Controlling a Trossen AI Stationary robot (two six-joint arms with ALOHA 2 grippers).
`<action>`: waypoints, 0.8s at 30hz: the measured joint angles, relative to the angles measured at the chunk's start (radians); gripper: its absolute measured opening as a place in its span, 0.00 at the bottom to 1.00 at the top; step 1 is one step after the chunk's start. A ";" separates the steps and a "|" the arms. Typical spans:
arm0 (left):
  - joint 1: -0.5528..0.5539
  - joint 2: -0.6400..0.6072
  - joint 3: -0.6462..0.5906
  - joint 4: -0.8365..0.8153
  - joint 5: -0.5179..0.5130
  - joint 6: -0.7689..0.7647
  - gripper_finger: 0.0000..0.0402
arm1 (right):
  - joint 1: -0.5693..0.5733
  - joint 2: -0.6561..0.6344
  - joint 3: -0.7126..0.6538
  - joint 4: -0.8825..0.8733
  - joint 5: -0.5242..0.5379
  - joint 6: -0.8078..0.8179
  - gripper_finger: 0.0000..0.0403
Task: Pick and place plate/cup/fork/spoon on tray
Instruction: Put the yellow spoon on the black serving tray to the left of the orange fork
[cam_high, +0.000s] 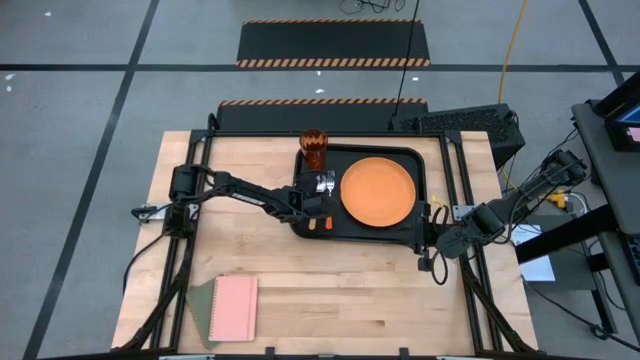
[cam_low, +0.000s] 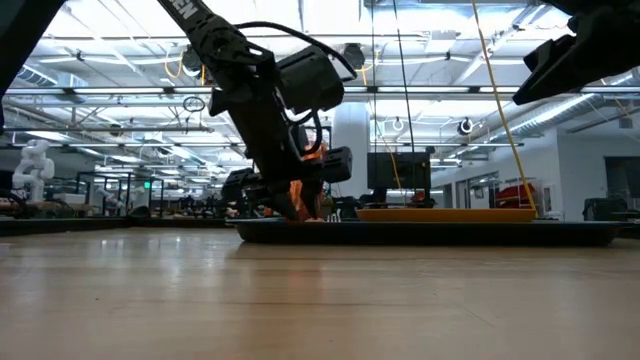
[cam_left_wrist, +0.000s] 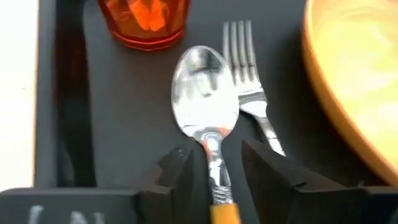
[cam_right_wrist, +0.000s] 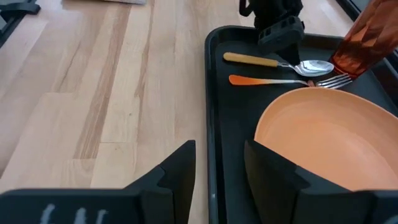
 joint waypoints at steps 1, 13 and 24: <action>0.000 0.001 0.000 -0.002 -0.007 0.000 0.36 | 0.000 0.000 0.000 0.000 0.000 0.006 0.32; -0.001 0.037 -0.001 -0.034 -0.016 -0.013 0.53 | 0.000 0.000 0.000 0.008 0.002 0.033 0.32; 0.010 0.063 0.002 -0.019 -0.072 -0.085 0.53 | 0.000 0.001 0.000 0.008 0.000 0.034 0.32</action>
